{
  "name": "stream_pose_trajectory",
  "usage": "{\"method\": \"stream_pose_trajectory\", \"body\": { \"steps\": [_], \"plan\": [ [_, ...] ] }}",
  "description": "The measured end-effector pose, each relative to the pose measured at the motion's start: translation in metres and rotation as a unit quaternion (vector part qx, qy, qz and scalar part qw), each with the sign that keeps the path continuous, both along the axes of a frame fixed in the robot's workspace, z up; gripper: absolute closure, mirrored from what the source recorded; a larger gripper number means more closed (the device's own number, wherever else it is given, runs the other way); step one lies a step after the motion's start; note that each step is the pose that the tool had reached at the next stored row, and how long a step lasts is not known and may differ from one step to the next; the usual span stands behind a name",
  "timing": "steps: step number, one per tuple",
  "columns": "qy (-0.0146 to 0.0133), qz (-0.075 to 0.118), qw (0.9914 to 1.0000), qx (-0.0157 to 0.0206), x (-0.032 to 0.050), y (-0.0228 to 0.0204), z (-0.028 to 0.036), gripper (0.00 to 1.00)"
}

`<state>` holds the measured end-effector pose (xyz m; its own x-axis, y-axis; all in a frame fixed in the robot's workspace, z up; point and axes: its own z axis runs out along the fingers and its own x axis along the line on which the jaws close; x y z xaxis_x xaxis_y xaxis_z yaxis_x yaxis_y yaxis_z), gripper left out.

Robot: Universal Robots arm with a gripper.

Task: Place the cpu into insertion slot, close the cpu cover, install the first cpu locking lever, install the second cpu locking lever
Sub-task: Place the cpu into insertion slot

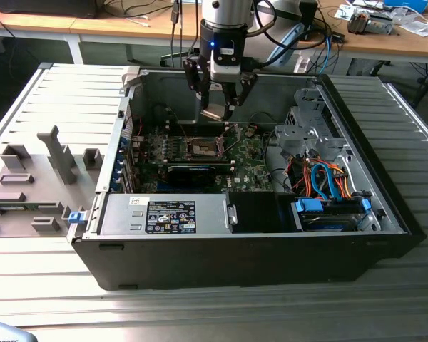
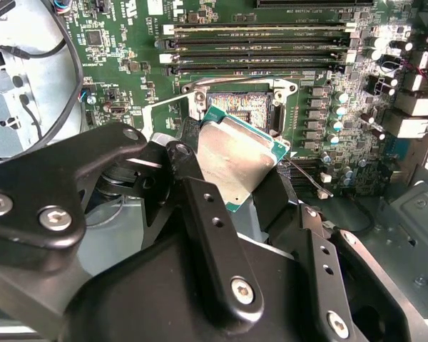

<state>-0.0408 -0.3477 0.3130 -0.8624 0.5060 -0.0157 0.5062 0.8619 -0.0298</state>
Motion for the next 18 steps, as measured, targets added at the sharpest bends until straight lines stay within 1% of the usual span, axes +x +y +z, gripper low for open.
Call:
{"method": "stream_pose_trajectory", "body": {
  "steps": [18],
  "plan": [
    [0.0000,-0.009,0.99996,-0.0015,0.0000,0.0000,-0.0001,0.45]
  ]
}}
